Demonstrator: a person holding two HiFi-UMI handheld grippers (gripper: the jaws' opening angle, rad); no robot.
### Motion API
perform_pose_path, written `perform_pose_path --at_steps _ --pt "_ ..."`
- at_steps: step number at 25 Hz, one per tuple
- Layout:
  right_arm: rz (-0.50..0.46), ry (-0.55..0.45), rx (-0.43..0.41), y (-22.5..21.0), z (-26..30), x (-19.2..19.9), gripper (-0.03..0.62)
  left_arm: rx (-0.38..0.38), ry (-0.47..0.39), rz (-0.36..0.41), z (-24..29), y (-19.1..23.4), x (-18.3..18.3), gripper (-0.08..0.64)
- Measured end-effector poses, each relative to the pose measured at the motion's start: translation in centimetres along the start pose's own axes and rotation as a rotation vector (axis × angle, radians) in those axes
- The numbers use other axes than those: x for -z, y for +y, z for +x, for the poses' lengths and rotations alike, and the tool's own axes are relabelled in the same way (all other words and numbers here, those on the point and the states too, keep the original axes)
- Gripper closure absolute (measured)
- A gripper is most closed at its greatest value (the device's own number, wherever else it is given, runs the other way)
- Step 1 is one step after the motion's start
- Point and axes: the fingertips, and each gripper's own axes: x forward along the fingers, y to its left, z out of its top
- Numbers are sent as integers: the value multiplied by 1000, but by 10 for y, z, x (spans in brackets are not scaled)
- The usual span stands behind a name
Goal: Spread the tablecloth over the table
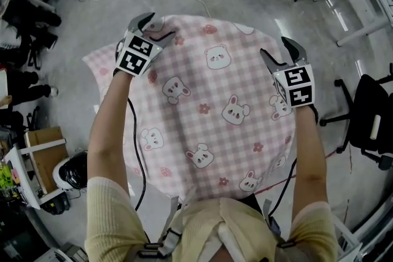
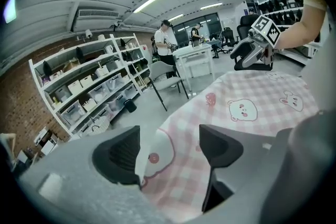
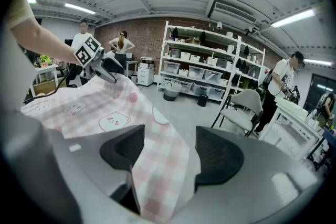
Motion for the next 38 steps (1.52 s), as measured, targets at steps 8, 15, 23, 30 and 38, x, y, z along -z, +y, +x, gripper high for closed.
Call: perform_pose_path --at_steps 8,15,23,30,38 --pt "22 -24 24 10 -24 -5 299 -19 -29 -71 -21 -8 -1 196" --pt "64 -45 13 29 -48 -10 305 19 -42 -172 -54 -31 -2 249" --pt "88 -69 2 59 -86 -22 351 49 -93 -239 -106 -62 -11 330" --pt "105 -95 -3 83 -118 -36 390 51 -131 -297 -150 -84 -18 359" --pt "166 -165 -27 118 -153 -54 451 25 -195 -358 -207 -104 -22 399"
